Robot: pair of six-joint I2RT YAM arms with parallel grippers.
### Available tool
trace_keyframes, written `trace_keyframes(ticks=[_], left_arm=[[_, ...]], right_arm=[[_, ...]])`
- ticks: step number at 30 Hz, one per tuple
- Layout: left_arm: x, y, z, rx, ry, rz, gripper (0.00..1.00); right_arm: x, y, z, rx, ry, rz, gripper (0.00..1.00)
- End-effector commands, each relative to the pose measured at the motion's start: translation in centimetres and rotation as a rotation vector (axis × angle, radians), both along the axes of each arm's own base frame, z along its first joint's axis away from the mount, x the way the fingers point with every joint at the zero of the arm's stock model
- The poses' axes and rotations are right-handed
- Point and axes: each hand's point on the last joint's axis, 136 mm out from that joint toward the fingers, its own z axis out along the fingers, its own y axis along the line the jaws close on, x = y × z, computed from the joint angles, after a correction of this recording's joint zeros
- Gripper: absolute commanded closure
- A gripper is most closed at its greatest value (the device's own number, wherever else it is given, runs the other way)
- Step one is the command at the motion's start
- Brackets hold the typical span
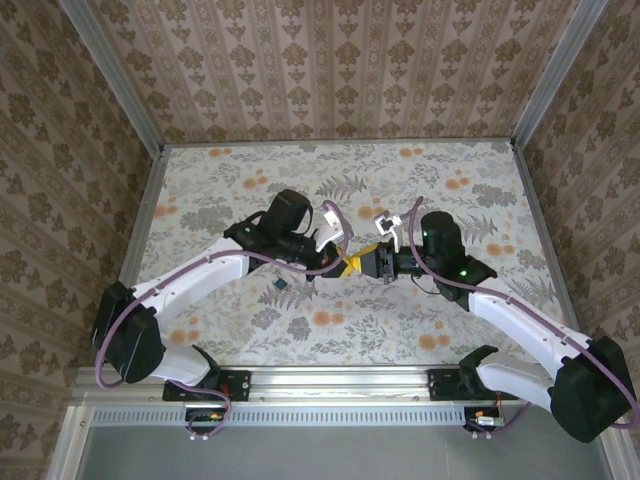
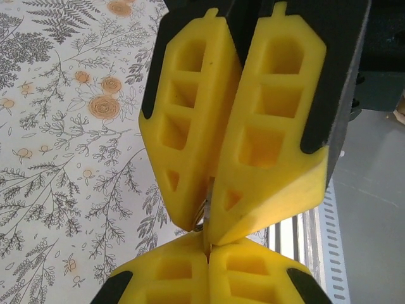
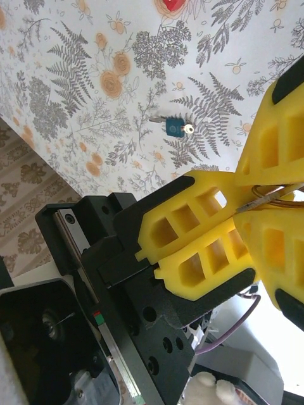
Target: Unlock with the key
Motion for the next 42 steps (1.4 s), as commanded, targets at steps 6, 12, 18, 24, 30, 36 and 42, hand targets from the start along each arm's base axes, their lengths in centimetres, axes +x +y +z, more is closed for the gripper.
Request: trace_keyframes(ticks=[6, 12, 18, 24, 30, 36, 42], left_arm=[[0.4, -0.9, 1.0, -0.034, -0.038, -0.006, 0.90], [0.7, -0.5, 0.6, -0.032, -0.056, 0.026, 0.68], [2.4, 0.7, 0.1, 0.001, -0.150, 0.142, 0.61], [8.3, 3.6, -1.1, 0.029, -0.277, 0.472, 0.49], [13.7, 5.1, -5.3, 0.173, -0.212, 0.728, 0.52], [16.3, 4.3, -9.7, 0.285, -0.102, 0.801, 0.54], [17.7, 4.4, -11.7, 0.345, -0.091, 0.854, 0.51]], right_arm=[[0.2, 0.1, 1.0, 0.020, -0.032, -0.059, 0.90], [1.2, -1.1, 0.9, 0.000, -0.047, -0.167, 0.92], [2.4, -2.4, 0.6, -0.019, -0.044, -0.283, 0.92], [3.0, -4.7, 0.2, -0.059, -0.054, -0.418, 0.92], [3.1, -7.3, 0.1, -0.073, -0.062, -0.556, 0.93], [3.1, -10.1, -0.9, -0.114, -0.059, -0.698, 0.93], [2.9, -10.4, -1.4, -0.138, -0.059, -0.699, 0.93]])
